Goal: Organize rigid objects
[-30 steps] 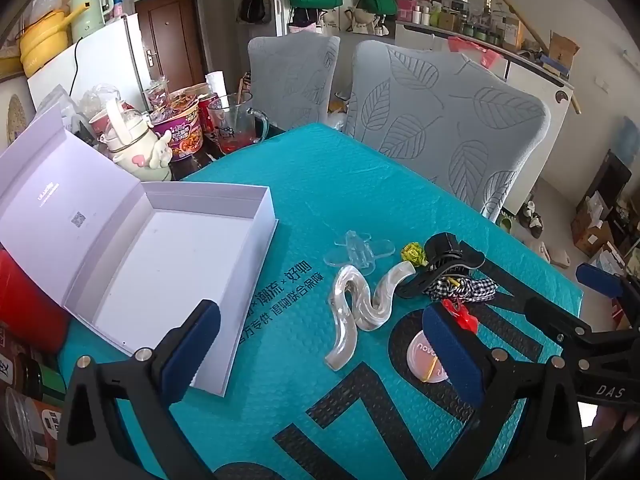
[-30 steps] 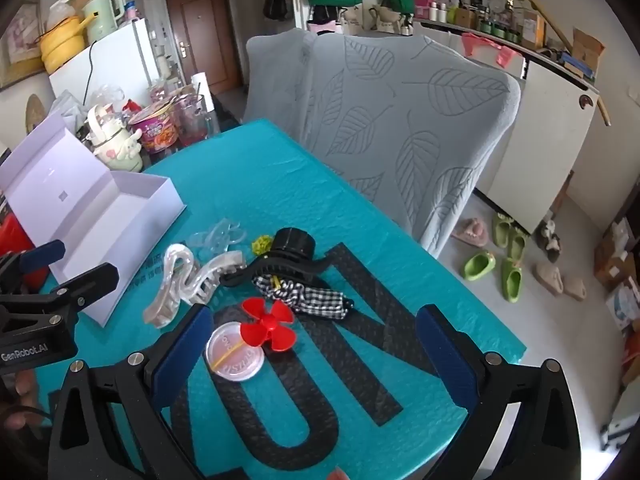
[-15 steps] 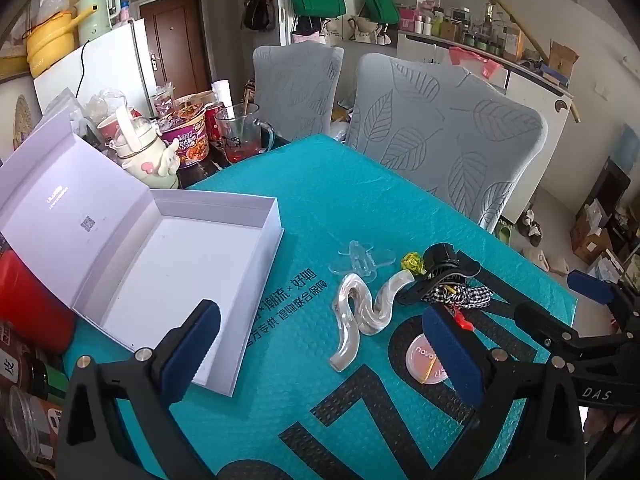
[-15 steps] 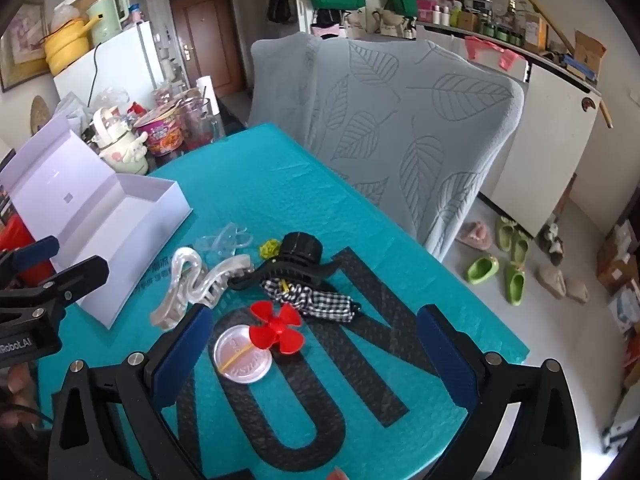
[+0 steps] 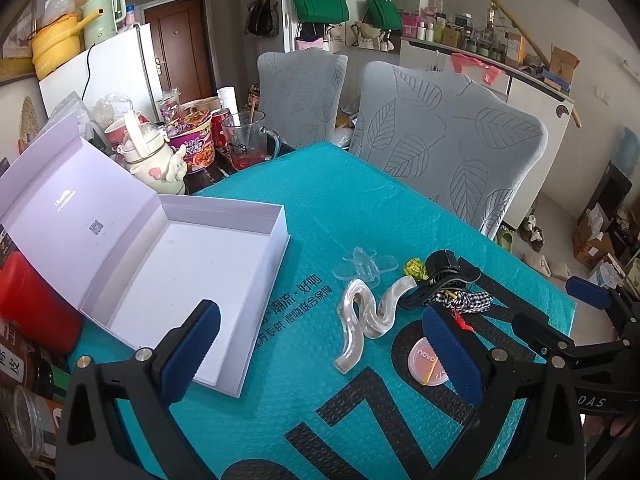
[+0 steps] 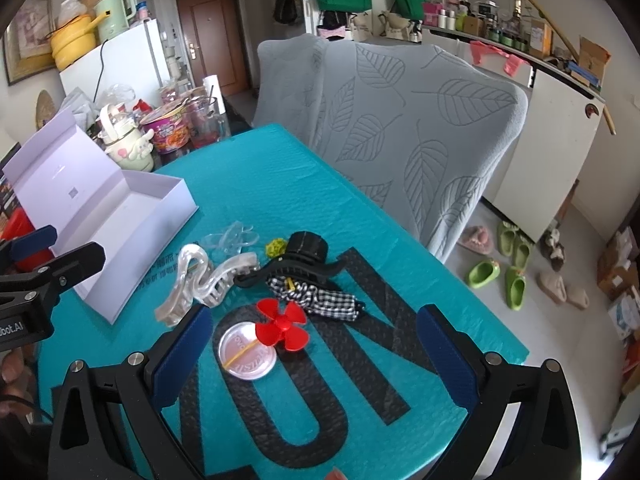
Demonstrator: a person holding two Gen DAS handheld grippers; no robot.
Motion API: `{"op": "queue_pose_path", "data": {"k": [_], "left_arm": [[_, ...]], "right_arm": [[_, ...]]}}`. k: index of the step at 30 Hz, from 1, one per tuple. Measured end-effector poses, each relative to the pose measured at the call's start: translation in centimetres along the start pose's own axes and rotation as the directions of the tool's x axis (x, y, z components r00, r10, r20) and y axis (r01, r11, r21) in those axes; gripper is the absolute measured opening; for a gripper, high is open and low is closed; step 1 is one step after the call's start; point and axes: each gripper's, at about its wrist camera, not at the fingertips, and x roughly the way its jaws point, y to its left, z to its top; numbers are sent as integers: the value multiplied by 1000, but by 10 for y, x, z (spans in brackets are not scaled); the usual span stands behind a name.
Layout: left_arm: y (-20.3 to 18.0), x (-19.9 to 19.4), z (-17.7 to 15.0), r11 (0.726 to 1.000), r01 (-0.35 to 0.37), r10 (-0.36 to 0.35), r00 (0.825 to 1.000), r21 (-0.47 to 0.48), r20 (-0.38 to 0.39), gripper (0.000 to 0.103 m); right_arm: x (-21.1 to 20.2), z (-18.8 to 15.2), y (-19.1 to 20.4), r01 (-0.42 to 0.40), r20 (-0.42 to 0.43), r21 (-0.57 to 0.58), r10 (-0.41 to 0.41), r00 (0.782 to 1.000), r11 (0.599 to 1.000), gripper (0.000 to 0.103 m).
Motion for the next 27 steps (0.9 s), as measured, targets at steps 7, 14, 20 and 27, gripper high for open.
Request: {"op": "queue_pose_path", "data": {"k": [7,14,20,27], "left_arm": [[0,-3,0,1000,2,-2,1000,1,8,103],[-2,-3,-1,1000,5,-5,1000,8,4,103],[-3,-3,-1,1000,6,-6,1000,11,2,103],[-4,-3,-2,1000,7,-7,1000,13,2,103]], "right_arm": [[-3,-1,2,3,13,-1,-3,1000,1000,103],[-3,-1,4,9,13,-6,-9,1000,1000,103],[-3,-1,3,10,13,-4,-10,1000,1000,103],[-3,-1,3,12,12,-1,-12,1000,1000,103]]}}
